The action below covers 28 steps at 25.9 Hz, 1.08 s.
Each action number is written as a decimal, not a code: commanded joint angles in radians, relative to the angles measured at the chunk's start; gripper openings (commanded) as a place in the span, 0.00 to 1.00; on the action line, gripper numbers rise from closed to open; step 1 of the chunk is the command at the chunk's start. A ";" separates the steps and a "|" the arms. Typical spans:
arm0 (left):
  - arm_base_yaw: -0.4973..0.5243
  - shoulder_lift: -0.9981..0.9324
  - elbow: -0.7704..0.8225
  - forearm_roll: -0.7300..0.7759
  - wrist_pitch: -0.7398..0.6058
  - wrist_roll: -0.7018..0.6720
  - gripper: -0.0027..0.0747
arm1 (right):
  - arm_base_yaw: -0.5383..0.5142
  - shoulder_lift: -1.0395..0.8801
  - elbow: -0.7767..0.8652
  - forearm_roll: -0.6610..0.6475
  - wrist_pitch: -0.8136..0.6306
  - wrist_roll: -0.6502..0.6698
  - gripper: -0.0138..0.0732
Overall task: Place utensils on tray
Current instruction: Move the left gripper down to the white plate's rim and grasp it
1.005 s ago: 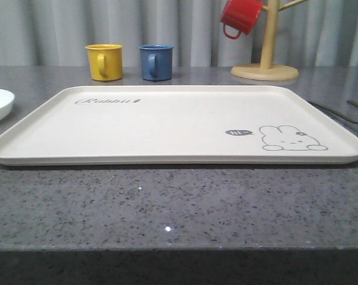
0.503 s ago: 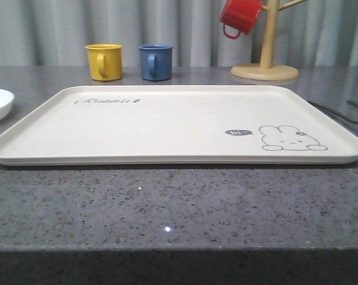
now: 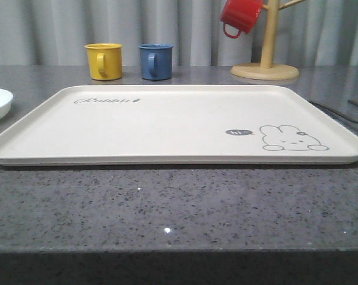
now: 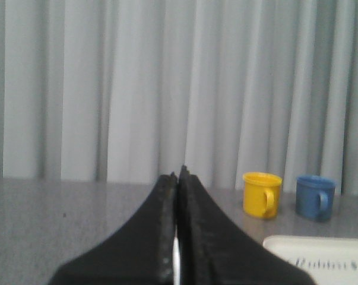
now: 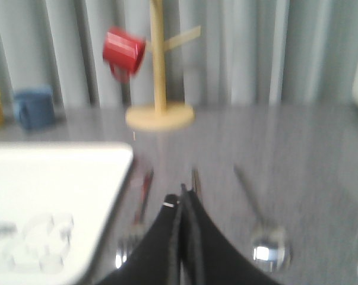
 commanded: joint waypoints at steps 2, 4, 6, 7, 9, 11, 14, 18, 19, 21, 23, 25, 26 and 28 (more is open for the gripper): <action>0.000 0.088 -0.188 -0.006 0.064 -0.004 0.01 | 0.000 0.086 -0.212 -0.001 0.059 -0.005 0.09; 0.000 0.181 -0.252 0.037 0.154 0.002 0.01 | 0.000 0.175 -0.294 0.006 0.110 -0.005 0.09; 0.000 0.268 -0.308 0.084 0.234 0.003 0.01 | 0.000 0.265 -0.349 0.006 0.124 -0.005 0.09; 0.000 0.306 -0.328 0.086 0.258 0.003 0.01 | 0.000 0.306 -0.371 0.006 0.123 -0.005 0.09; 0.000 0.368 -0.359 0.086 0.281 0.003 0.01 | 0.000 0.378 -0.404 0.006 0.123 -0.005 0.09; 0.000 0.391 -0.368 0.086 0.282 0.003 0.01 | 0.000 0.418 -0.419 0.006 0.120 -0.005 0.09; 0.000 0.393 -0.368 0.086 0.282 0.003 0.03 | 0.000 0.456 -0.419 0.006 0.085 -0.005 0.09; 0.000 0.393 -0.368 0.086 0.282 0.003 0.36 | 0.000 0.465 -0.419 0.006 0.077 -0.005 0.20; 0.000 0.393 -0.368 0.084 0.282 0.003 0.50 | 0.000 0.465 -0.419 0.005 0.077 -0.005 0.27; 0.000 0.393 -0.368 0.083 0.282 0.003 0.77 | 0.000 0.465 -0.419 0.005 0.089 -0.005 0.50; 0.000 0.393 -0.368 0.083 0.282 0.003 0.92 | 0.000 0.465 -0.418 0.005 0.092 -0.005 0.75; 0.000 0.393 -0.368 0.083 0.282 0.003 0.93 | 0.000 0.465 -0.418 0.005 0.092 -0.005 0.93; 0.000 0.393 -0.368 0.083 0.282 0.003 0.92 | 0.000 0.465 -0.418 0.005 0.092 -0.005 0.92; 0.000 0.393 -0.368 0.083 0.278 0.003 0.90 | 0.000 0.465 -0.418 0.005 0.092 -0.005 0.90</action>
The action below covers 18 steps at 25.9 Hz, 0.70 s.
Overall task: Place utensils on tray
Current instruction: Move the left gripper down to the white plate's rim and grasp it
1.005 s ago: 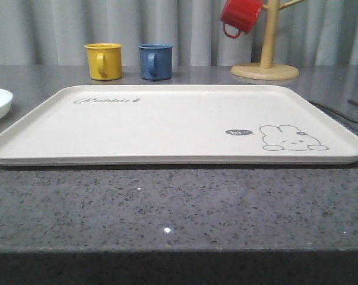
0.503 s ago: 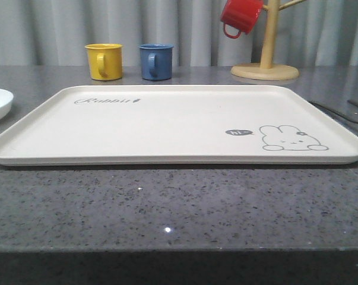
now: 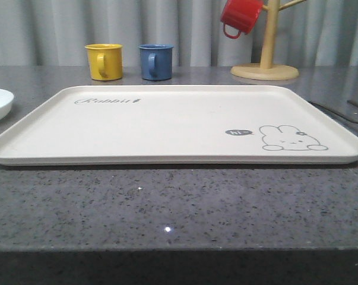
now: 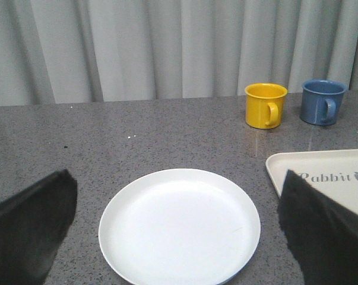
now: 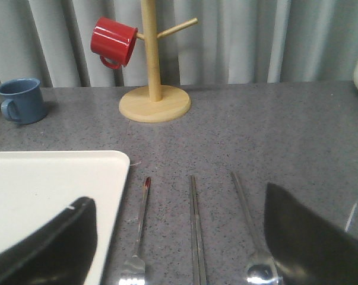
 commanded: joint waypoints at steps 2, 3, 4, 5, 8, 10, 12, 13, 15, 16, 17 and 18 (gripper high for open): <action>0.000 0.013 -0.037 -0.003 -0.086 -0.003 0.88 | 0.000 0.011 -0.037 -0.003 -0.078 -0.005 0.90; 0.000 0.013 -0.037 -0.004 -0.095 -0.003 0.87 | 0.000 0.011 -0.037 -0.003 -0.078 -0.005 0.90; 0.000 0.017 -0.039 -0.015 -0.102 -0.003 0.85 | 0.000 0.011 -0.037 -0.003 -0.078 -0.005 0.90; 0.000 0.022 -0.041 -0.020 -0.105 -0.003 0.84 | 0.000 0.011 -0.037 -0.003 -0.078 -0.005 0.90; -0.040 0.141 -0.100 -0.018 -0.085 0.000 0.81 | 0.000 0.011 -0.037 -0.003 -0.078 -0.005 0.90; -0.073 0.218 -0.147 -0.011 -0.041 0.013 0.81 | 0.000 0.011 -0.037 -0.003 -0.078 -0.005 0.90; -0.114 0.309 -0.208 -0.011 0.043 0.077 0.81 | 0.000 0.011 -0.037 -0.003 -0.078 -0.005 0.90; -0.136 0.359 -0.243 -0.011 0.099 0.106 0.81 | 0.000 0.011 -0.037 -0.003 -0.078 -0.005 0.90; -0.174 0.442 -0.304 -0.011 0.208 0.132 0.81 | 0.000 0.011 -0.037 -0.003 -0.078 -0.005 0.90; -0.185 0.482 -0.335 -0.006 0.245 0.132 0.81 | 0.000 0.011 -0.037 -0.003 -0.078 -0.005 0.90; -0.198 0.514 -0.357 -0.004 0.291 0.132 0.81 | 0.000 0.011 -0.037 -0.003 -0.078 -0.005 0.90; -0.210 0.558 -0.387 0.000 0.325 0.132 0.81 | 0.000 0.011 -0.037 -0.003 -0.078 -0.005 0.90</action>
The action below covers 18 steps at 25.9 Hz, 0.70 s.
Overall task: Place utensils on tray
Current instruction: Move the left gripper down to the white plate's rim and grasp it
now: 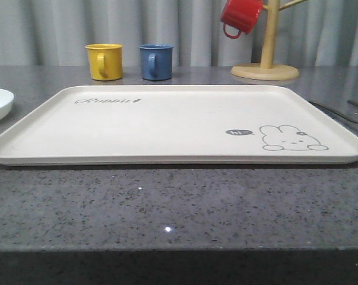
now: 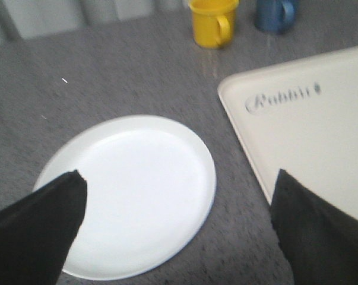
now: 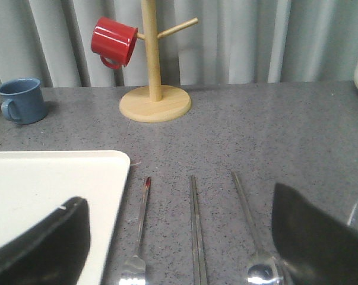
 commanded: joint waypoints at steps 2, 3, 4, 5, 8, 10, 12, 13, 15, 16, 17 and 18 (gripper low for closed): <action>-0.055 0.171 -0.156 0.011 0.148 0.018 0.81 | 0.000 0.011 -0.037 -0.003 -0.078 -0.005 0.90; -0.058 0.212 -0.183 0.017 0.176 0.018 0.81 | 0.000 0.011 -0.037 -0.003 -0.078 -0.005 0.90; -0.063 0.262 -0.215 0.023 0.221 0.018 0.81 | 0.000 0.011 -0.037 -0.003 -0.078 -0.005 0.90; -0.065 0.310 -0.245 0.027 0.259 0.018 0.80 | 0.000 0.011 -0.037 -0.003 -0.078 -0.005 0.90; -0.065 0.441 -0.322 0.059 0.344 0.018 0.74 | 0.000 0.011 -0.037 -0.003 -0.078 -0.005 0.90; -0.065 0.508 -0.357 0.081 0.378 0.018 0.68 | 0.000 0.011 -0.037 -0.003 -0.078 -0.005 0.90; -0.065 0.570 -0.386 0.091 0.401 0.018 0.60 | 0.000 0.011 -0.037 -0.003 -0.078 -0.005 0.90; -0.065 0.596 -0.396 0.091 0.405 0.018 0.56 | 0.000 0.011 -0.037 -0.003 -0.078 -0.005 0.90; -0.065 0.632 -0.403 0.089 0.408 0.018 0.49 | 0.000 0.011 -0.037 -0.003 -0.078 -0.005 0.90; -0.065 0.646 -0.403 0.089 0.408 0.018 0.45 | 0.000 0.011 -0.037 -0.003 -0.078 -0.005 0.90; -0.065 0.656 -0.403 0.089 0.410 0.018 0.42 | 0.000 0.011 -0.037 -0.003 -0.078 -0.005 0.90; -0.065 0.664 -0.403 0.089 0.414 0.018 0.39 | 0.000 0.011 -0.037 -0.003 -0.078 -0.005 0.90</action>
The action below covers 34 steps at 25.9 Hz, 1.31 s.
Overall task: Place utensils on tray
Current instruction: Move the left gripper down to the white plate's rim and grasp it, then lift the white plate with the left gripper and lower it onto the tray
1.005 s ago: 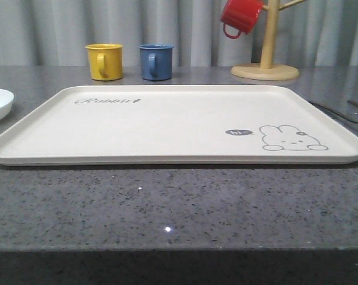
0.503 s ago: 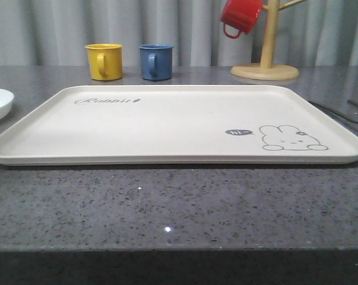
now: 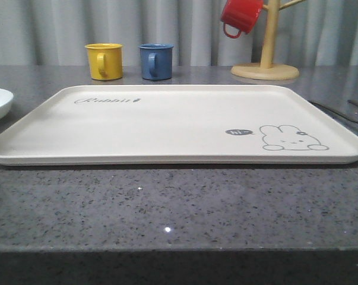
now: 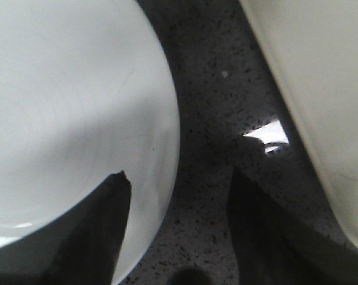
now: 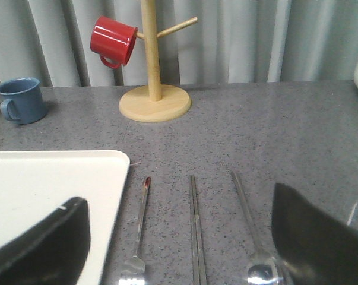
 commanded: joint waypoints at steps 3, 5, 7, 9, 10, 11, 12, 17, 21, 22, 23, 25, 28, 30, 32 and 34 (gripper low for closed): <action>-0.009 -0.011 -0.034 0.004 0.007 -0.002 0.27 | 0.000 0.011 -0.037 -0.003 -0.078 -0.005 0.90; -0.009 -0.011 -0.034 0.004 0.016 -0.002 0.18 | 0.000 0.011 -0.037 -0.003 -0.078 -0.005 0.90; -0.009 -0.011 -0.034 0.010 0.016 -0.002 0.05 | 0.000 0.011 -0.037 -0.003 -0.078 -0.005 0.90; -0.009 -0.011 -0.034 0.012 0.010 -0.002 0.01 | 0.000 0.011 -0.037 -0.003 -0.078 -0.005 0.90; -0.009 -0.011 -0.034 0.012 0.005 -0.002 0.01 | 0.000 0.011 -0.037 -0.003 -0.078 -0.005 0.90; -0.009 -0.014 -0.038 0.012 0.002 -0.002 0.01 | 0.000 0.011 -0.037 -0.003 -0.078 -0.005 0.90; -0.009 -0.015 -0.047 0.012 0.002 -0.002 0.01 | 0.000 0.011 -0.037 -0.003 -0.078 -0.005 0.90; -0.061 -0.050 -0.135 0.059 0.008 -0.011 0.01 | 0.000 0.011 -0.037 -0.003 -0.078 -0.005 0.90; -0.153 -0.062 -0.221 0.106 0.010 -0.033 0.01 | 0.000 0.011 -0.037 -0.003 -0.078 -0.005 0.90; -0.183 -0.062 -0.240 0.110 0.013 -0.033 0.01 | 0.000 0.011 -0.037 -0.003 -0.078 -0.005 0.90; -0.206 -0.062 -0.259 0.112 0.014 -0.033 0.01 | 0.000 0.011 -0.037 -0.003 -0.078 -0.005 0.90; -0.262 -0.060 -0.297 0.112 0.014 -0.033 0.01 | 0.000 0.011 -0.037 -0.003 -0.078 -0.005 0.90; -0.342 -0.053 -0.345 0.112 0.001 -0.033 0.01 | 0.000 0.011 -0.037 -0.003 -0.078 -0.005 0.90; -0.400 -0.037 -0.373 0.112 0.003 -0.033 0.01 | 0.000 0.011 -0.037 -0.003 -0.078 -0.005 0.90; -0.445 -0.018 -0.387 0.112 0.003 -0.033 0.01 | 0.000 0.011 -0.037 -0.003 -0.078 -0.005 0.90; -0.482 0.002 -0.396 0.112 0.003 -0.033 0.01 | 0.000 0.011 -0.037 -0.003 -0.078 -0.005 0.90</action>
